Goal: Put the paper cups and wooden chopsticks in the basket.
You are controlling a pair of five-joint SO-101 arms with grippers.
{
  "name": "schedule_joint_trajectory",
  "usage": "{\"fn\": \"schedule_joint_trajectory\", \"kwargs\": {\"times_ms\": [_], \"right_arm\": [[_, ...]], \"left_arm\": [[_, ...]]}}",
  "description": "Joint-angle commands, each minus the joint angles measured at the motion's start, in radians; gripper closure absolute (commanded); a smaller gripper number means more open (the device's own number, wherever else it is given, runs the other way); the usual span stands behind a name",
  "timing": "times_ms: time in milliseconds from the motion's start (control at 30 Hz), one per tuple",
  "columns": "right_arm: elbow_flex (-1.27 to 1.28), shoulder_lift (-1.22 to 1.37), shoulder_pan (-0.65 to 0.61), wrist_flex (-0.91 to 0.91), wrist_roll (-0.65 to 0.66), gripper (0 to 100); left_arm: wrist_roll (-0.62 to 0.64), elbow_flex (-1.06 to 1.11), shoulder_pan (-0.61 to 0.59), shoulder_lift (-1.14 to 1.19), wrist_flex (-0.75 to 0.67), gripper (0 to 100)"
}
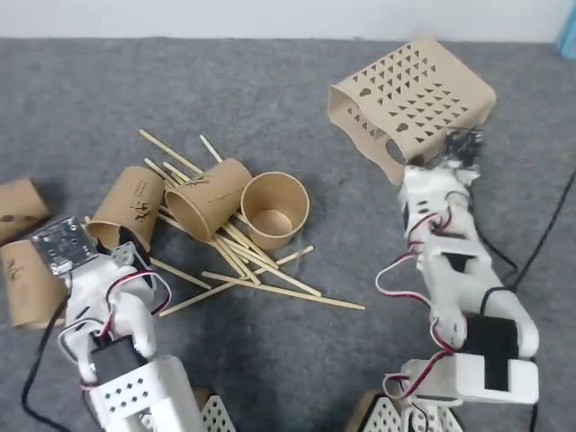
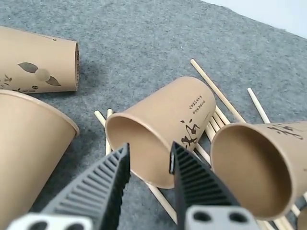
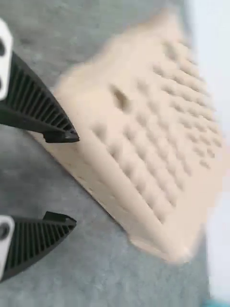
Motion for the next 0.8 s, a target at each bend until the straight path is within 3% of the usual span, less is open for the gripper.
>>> {"fn": "schedule_joint_trajectory", "kwargs": {"times_ms": [0,167,300,533,767], "right_arm": [[-0.138,-0.010,0.058,0.010,-0.051,75.2],[-0.215,-0.022,0.064,0.265,-0.057,75.2],[-0.133,-0.157,0.021,0.397,-0.057,75.1],[0.106,-0.400,-0.143,0.298,-0.055,74.9],[0.038,-0.219,-0.179,0.177,-0.048,69.8]], "left_arm": [[-0.011,-0.004,0.006,-0.012,-0.023,86],[-0.012,-0.004,0.006,-0.012,-0.023,86],[-0.012,-0.004,0.008,-0.012,-0.026,86],[-0.012,-0.004,0.008,-0.012,-0.026,86],[-0.012,-0.004,0.005,-0.012,-0.025,86]]}}
